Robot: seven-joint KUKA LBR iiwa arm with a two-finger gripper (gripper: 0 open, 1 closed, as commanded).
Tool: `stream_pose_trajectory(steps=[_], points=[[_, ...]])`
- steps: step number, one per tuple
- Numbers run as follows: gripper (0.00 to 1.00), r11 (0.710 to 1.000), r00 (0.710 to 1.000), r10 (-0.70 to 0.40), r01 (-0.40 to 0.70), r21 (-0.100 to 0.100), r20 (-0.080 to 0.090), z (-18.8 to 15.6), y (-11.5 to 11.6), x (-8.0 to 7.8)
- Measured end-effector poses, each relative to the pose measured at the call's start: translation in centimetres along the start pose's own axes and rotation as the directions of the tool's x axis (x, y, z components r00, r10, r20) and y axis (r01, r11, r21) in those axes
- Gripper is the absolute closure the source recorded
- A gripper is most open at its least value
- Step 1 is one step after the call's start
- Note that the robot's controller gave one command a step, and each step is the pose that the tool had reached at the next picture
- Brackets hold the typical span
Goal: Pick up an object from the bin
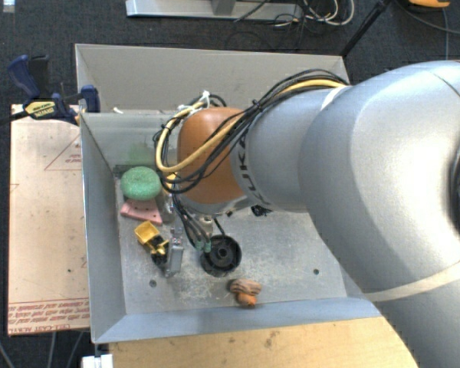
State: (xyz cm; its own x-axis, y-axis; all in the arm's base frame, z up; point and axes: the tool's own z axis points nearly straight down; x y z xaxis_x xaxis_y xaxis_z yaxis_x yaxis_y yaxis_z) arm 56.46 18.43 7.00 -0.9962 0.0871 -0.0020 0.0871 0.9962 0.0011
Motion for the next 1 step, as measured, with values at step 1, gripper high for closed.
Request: stream_pose_trajectory(steps=[1], points=[[1.00, 0.995, 0.995, -0.100, 0.100, -0.001, 0.001, -0.99, 2.08, 0.46]])
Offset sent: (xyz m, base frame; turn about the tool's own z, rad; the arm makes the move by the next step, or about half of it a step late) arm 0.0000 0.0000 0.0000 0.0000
